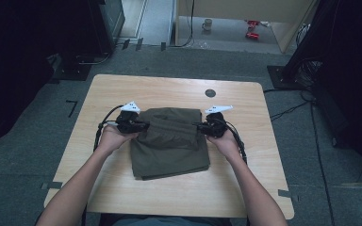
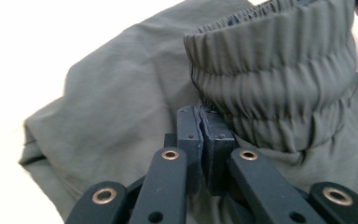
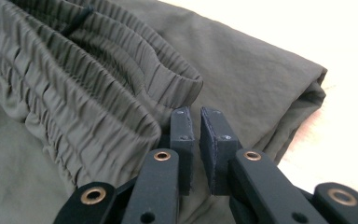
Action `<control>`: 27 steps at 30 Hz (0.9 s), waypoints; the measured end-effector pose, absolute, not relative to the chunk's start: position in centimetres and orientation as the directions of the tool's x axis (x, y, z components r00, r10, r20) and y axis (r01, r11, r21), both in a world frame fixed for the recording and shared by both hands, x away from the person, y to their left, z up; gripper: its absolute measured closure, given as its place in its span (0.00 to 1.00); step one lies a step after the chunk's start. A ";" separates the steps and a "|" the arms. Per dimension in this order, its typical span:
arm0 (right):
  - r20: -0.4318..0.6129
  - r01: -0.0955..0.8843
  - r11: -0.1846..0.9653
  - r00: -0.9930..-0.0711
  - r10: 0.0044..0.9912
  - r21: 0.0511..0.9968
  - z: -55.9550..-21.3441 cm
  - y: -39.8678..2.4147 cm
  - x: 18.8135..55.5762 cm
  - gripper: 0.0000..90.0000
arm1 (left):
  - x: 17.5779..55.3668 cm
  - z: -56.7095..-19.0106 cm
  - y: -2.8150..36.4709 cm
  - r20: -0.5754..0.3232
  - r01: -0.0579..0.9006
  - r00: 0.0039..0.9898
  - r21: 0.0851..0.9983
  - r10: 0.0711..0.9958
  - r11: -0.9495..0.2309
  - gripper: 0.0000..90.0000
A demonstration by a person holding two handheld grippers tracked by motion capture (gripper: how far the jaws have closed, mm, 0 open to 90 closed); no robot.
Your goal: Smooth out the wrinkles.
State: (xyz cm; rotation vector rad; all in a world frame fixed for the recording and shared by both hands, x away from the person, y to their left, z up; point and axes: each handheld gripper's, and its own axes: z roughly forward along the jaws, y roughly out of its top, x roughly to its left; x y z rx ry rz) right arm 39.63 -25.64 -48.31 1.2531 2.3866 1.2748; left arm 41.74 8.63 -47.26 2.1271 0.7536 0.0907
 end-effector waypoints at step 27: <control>0.173 0.566 0.303 -0.637 0.751 0.767 -48.0 -27.0 36.2 0.87 | 36.5 -47.8 9.8 -0.209 0.479 0.838 0.725 0.505 -0.495 0.89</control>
